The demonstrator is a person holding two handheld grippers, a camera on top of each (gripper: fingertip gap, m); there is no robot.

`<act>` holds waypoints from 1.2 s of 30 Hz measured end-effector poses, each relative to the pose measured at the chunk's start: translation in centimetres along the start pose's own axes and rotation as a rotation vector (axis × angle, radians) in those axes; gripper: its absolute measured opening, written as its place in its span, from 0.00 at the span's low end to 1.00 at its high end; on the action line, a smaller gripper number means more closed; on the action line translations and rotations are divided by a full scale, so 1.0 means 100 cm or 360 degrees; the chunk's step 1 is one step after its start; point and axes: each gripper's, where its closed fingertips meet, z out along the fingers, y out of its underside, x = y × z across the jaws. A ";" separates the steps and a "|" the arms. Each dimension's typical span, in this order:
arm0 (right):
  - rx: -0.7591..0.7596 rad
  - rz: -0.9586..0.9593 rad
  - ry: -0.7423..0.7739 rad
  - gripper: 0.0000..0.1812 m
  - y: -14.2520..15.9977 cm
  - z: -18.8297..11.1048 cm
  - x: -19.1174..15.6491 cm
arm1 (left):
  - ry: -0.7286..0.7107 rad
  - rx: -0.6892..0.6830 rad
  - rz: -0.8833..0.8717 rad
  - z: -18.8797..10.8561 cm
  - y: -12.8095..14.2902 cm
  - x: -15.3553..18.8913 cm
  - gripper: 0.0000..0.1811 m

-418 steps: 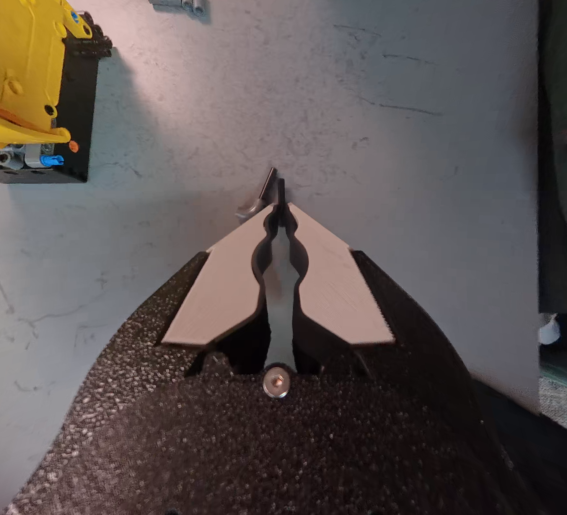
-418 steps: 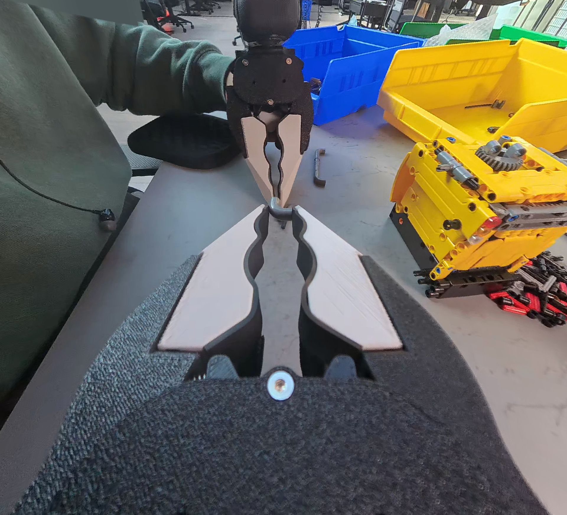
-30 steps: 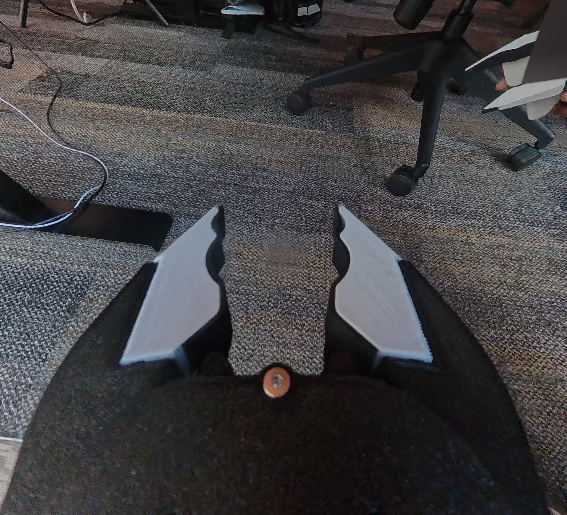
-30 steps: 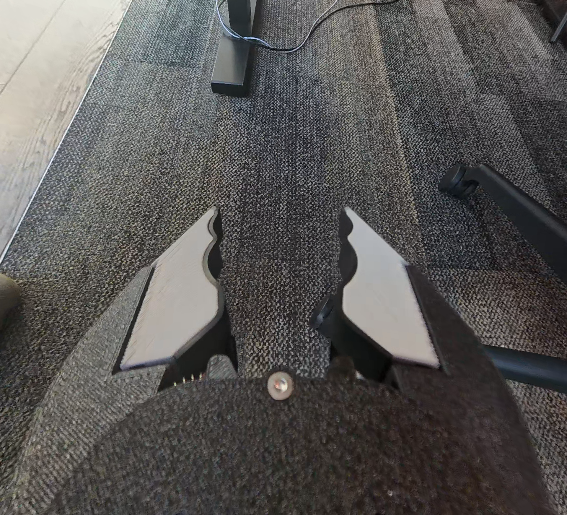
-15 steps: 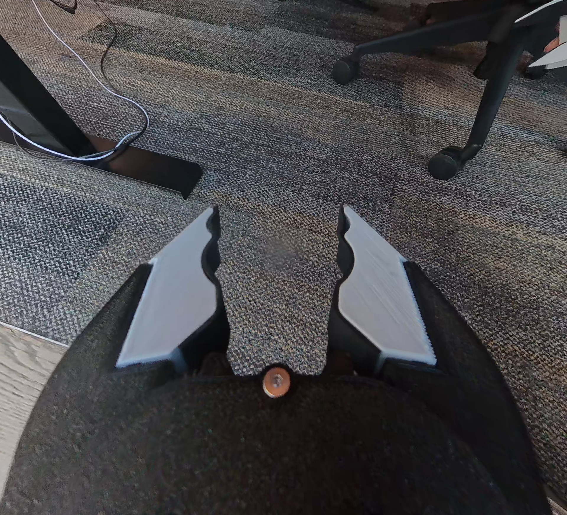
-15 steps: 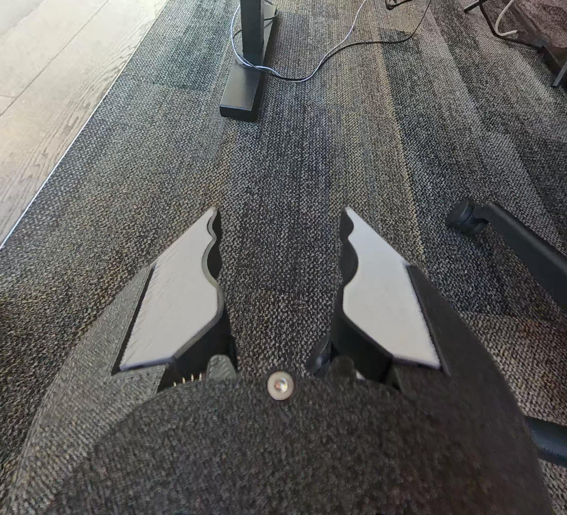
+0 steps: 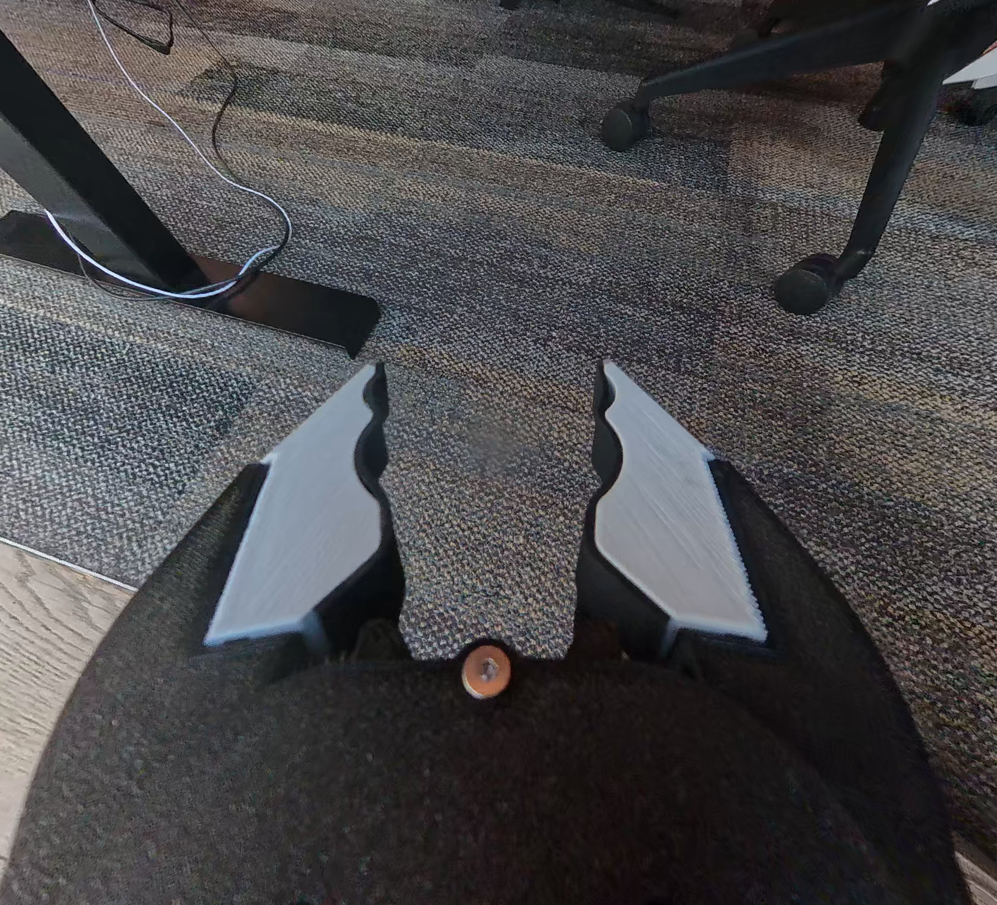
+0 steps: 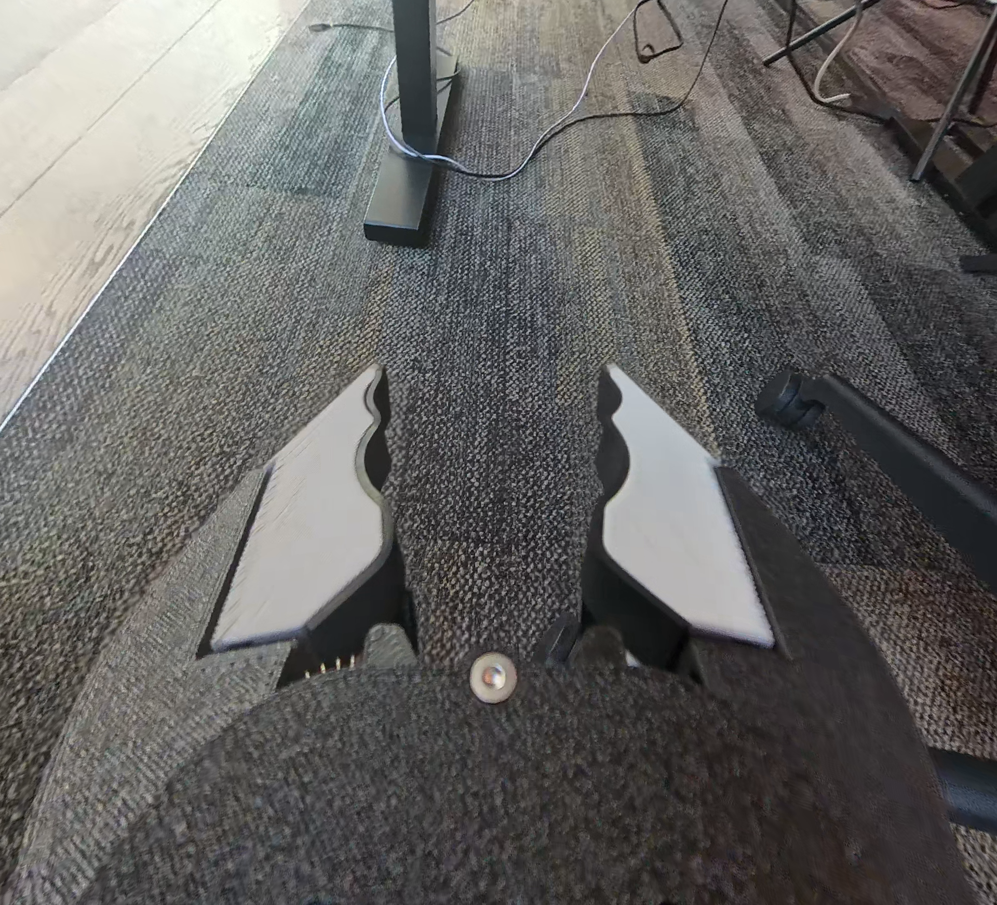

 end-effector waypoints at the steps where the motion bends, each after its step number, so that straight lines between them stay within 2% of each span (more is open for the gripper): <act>1: 0.0017 0.0022 0.0027 0.43 -0.003 -0.002 0.005 | -0.0005 -0.0002 0.0019 0.000 -0.004 -0.001 0.42; 5: 0.0064 0.0125 0.0130 0.43 -0.007 -0.015 0.020 | -0.0013 0.0029 0.0073 0.004 -0.026 -0.005 0.41; 8: 0.0044 0.0165 0.0188 0.43 0.008 -0.031 0.026 | 0.0019 0.0063 0.0094 0.015 -0.039 -0.002 0.41; 14: -0.0083 0.0213 0.0275 0.43 0.047 -0.068 0.032 | 0.0164 0.0059 0.0121 0.041 -0.038 0.027 0.41; 18: -0.0099 0.0210 0.0324 0.43 0.045 -0.081 0.043 | 0.0228 0.0053 0.0121 0.047 -0.040 0.040 0.41; 23: -0.0074 0.0220 0.0320 0.44 0.042 -0.067 0.044 | 0.0207 0.0078 0.0123 0.042 -0.043 0.038 0.41; 29: -0.0125 0.0201 0.0207 0.44 0.049 -0.039 0.026 | 0.0104 0.0020 0.0058 0.023 -0.014 0.018 0.41; 31: -0.0122 0.0204 0.0196 0.43 0.038 -0.034 0.023 | 0.0034 0.0024 -0.0012 0.017 -0.014 0.008 0.41; 33: -0.0105 0.0246 0.0132 0.42 0.009 -0.035 0.011 | -0.0010 0.0038 -0.0099 0.008 -0.034 0.004 0.40; 36: -0.0090 0.0222 0.0019 0.43 -0.062 -0.066 -0.014 | 0.0026 0.0045 -0.0051 -0.032 -0.110 0.013 0.38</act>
